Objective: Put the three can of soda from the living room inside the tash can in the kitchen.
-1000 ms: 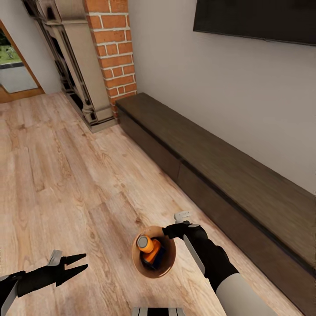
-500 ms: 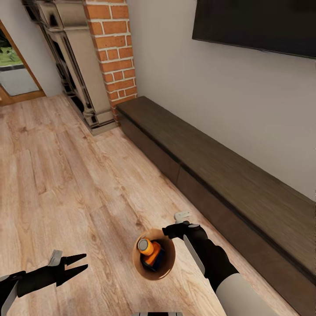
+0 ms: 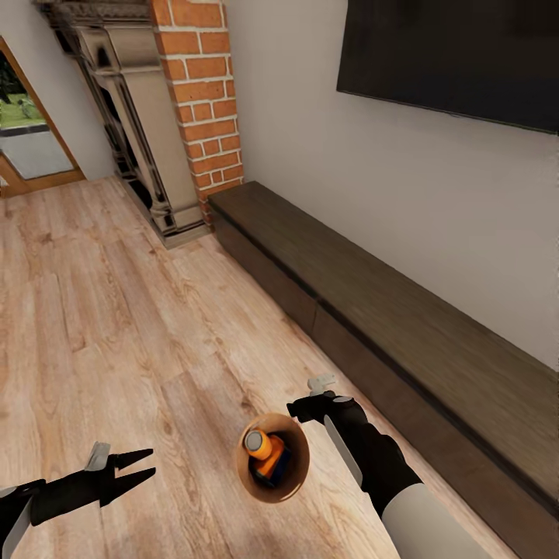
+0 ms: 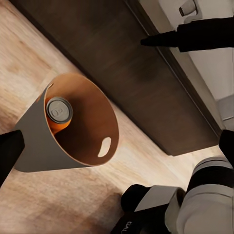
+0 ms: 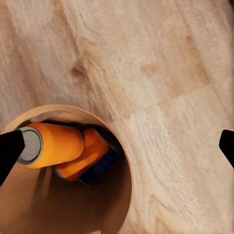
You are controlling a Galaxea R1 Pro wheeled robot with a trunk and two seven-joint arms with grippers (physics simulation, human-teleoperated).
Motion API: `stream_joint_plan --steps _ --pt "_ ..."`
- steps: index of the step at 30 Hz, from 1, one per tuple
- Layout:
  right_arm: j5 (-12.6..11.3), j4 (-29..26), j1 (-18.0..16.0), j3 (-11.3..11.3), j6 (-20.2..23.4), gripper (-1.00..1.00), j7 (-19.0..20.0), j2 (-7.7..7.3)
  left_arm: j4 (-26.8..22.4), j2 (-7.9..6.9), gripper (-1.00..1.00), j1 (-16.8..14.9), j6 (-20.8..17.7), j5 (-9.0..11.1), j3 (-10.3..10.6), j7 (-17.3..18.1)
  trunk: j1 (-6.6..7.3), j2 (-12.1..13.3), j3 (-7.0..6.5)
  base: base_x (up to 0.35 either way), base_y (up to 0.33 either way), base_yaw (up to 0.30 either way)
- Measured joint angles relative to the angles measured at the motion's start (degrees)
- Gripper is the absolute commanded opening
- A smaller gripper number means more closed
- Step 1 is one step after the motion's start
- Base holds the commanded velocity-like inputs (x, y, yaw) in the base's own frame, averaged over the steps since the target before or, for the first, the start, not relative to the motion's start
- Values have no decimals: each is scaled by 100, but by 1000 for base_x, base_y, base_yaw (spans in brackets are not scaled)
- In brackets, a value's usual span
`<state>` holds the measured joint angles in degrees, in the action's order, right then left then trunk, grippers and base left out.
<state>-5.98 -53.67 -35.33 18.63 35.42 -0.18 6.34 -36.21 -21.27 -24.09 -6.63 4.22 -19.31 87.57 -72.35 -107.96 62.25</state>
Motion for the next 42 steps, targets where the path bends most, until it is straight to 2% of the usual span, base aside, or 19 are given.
stream_joint_plan --steps 8,25,28,30,38,41,42 --pt "0 96 3 -13 0 100 -8 -2 67 0 100 0 4 -3 -33 6 176 321 -218 0 0 0" --pt "4 760 9 -18 -15 100 -3 -10 144 -3 100 3 14 -65 -38 15 549 1003 -681 0 0 0" --pt "3 872 9 -19 -116 100 -5 -10 392 -1 100 3 58 -114 -33 15 615 1123 -763 0 0 0" --pt "3 1028 9 -22 -323 100 -1 -10 650 0 100 3 259 -140 -30 15 659 1203 -818 0 0 0" --pt "8 1328 9 -25 -486 100 1 -10 1058 0 100 3 565 -184 -29 15 835 1524 -1037 0 0 0" --pt "7 1685 9 -26 -720 100 1 -11 1411 0 100 3 813 -208 -28 12 900 1644 -1119 0 0 0" --pt "7 2025 11 -27 -962 100 1 -15 1612 0 100 4 926 -266 -26 9 901 1646 -1128 0 0 0"
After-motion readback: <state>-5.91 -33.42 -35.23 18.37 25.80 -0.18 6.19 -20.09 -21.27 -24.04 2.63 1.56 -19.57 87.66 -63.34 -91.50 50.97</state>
